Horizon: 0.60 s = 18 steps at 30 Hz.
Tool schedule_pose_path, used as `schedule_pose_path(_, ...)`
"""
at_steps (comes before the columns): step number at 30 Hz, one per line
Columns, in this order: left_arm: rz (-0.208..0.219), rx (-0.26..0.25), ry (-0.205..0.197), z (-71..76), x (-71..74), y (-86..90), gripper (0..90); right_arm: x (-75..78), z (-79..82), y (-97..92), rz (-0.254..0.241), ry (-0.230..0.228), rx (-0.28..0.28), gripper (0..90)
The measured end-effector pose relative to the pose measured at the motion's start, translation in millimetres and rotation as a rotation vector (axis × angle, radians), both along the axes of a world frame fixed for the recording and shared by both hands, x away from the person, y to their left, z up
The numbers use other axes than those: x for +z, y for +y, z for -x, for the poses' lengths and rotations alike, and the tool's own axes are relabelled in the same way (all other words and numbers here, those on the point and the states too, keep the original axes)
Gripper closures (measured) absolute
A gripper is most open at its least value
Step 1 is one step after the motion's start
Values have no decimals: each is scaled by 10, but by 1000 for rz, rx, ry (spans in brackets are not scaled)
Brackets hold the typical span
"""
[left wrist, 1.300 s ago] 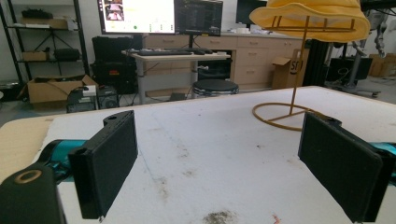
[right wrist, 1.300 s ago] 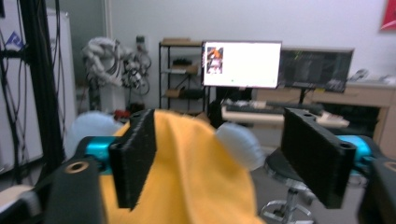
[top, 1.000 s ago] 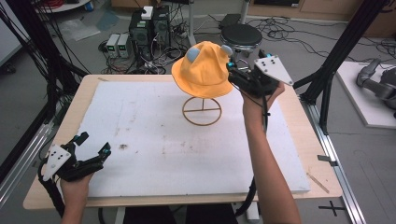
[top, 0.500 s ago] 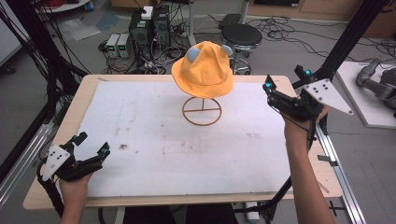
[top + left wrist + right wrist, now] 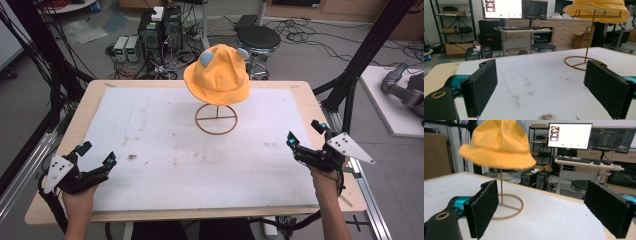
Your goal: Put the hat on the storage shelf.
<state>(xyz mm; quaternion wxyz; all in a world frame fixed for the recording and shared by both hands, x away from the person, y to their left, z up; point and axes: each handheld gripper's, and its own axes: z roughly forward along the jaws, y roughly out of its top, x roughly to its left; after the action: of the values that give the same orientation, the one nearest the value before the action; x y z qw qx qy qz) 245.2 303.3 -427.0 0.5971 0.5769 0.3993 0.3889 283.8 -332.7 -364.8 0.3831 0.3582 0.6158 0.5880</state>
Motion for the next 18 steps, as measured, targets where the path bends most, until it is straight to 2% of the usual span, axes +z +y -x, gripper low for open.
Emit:
schedule_pose_path(3,0,3,2,5,-1,9,121,-193,67,-35,-3,-17,23,124)
schedule_pose_path(7,-2,5,-1,6,-2,14,121,-360,108,-83,-10,-21,26,124)
schedule_pose_path(8,-3,5,-2,6,-1,14,121,-379,115,-94,-10,-10,25,124)
schedule_pose_path(12,-8,7,-3,4,5,19,121,-430,149,-131,-33,-22,13,124)
schedule_pose_path(18,-8,9,-3,-5,2,27,121,-520,136,-143,-42,8,10,124)
